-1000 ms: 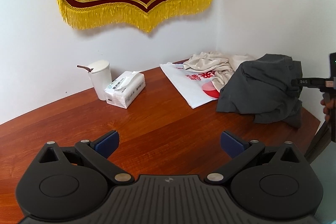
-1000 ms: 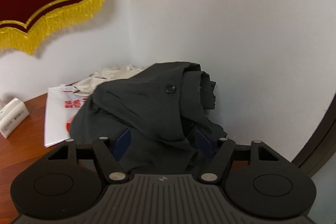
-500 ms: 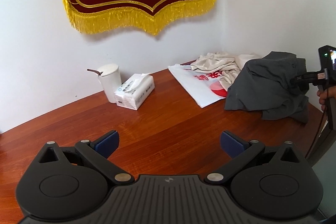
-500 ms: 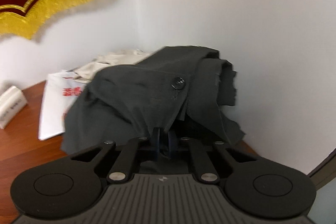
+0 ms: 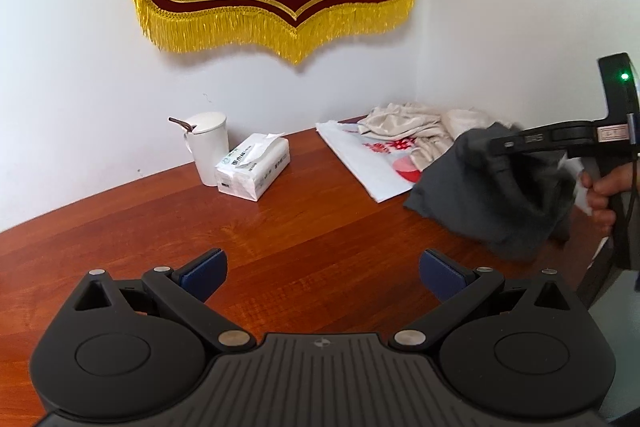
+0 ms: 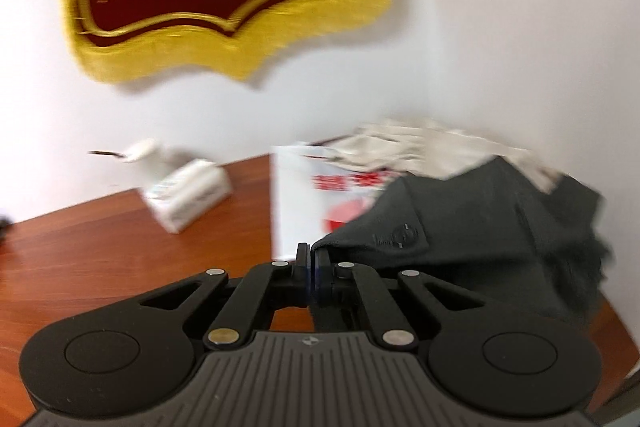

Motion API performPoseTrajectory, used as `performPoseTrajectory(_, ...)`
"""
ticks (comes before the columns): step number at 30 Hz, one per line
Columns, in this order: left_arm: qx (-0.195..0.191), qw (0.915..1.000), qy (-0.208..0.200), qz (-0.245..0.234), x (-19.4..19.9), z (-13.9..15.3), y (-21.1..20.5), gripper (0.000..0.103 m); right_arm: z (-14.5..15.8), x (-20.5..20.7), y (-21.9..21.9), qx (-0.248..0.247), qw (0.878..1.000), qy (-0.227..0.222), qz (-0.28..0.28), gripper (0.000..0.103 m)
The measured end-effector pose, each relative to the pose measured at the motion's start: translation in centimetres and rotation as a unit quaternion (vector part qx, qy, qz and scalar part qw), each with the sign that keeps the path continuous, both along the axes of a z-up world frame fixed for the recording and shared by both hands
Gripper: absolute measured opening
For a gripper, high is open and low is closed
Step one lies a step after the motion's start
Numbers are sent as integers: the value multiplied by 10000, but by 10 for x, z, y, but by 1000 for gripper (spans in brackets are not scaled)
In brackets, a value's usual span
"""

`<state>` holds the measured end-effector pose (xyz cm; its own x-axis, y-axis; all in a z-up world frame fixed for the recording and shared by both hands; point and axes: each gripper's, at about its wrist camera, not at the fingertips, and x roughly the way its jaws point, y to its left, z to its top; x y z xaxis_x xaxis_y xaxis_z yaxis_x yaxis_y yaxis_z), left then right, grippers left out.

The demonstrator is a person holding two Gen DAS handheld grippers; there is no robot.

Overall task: Fold clothes
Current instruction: 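Lift the grey shirt with the right gripper while the left gripper grasps its collar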

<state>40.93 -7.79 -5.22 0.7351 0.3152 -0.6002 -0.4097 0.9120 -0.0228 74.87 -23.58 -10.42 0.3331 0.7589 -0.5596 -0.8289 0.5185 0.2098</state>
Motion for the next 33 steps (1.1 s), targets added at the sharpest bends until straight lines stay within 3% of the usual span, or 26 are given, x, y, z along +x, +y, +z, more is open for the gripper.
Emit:
performPoseTrajectory(3, -110, 9999, -56, -33, -12, 2, 8, 103, 9, -32, 17, 73, 9989, 69, 451, 1)
performPoseTrajectory(7, 46, 9999, -92, -34, -31, 2, 15, 103, 19, -76, 47, 111, 9936, 231, 1104, 1)
performPoseTrajectory(14, 230, 9997, 12, -99, -66, -6, 30, 103, 31, -162, 88, -8, 9767, 314, 2122, 1)
performPoseTrajectory(22, 51, 9999, -31, -88, -112, -13, 56, 102, 49, -241, 124, -140, 9550, 281, 2949, 1)
performPoseTrajectory(25, -14, 9999, -55, -100, -125, -12, 67, 87, 54, -263, 142, -131, 9488, 305, 3140, 1)
performPoseTrajectory(28, -38, 9999, 76, -91, -139, -18, 81, 58, 60, -285, 159, -72, 9431, 297, 3312, 1)
performPoseTrajectory(29, -82, 9998, 126, -89, -143, -21, 86, 40, 63, -292, 163, -42, 9416, 296, 3354, 1)
performPoseTrajectory(30, -153, 9997, 170, -68, -148, -24, 91, 29, 63, -296, 169, -26, 9412, 298, 3365, 1)
performPoseTrajectory(31, -199, 9996, 221, 3, -153, -27, 98, 25, 65, -303, 175, 5, 9398, 301, 3404, 1)
performPoseTrajectory(33, -227, 9992, 301, 156, -163, -32, 107, 6, 68, -314, 187, 55, 9374, 309, 3469, 1)
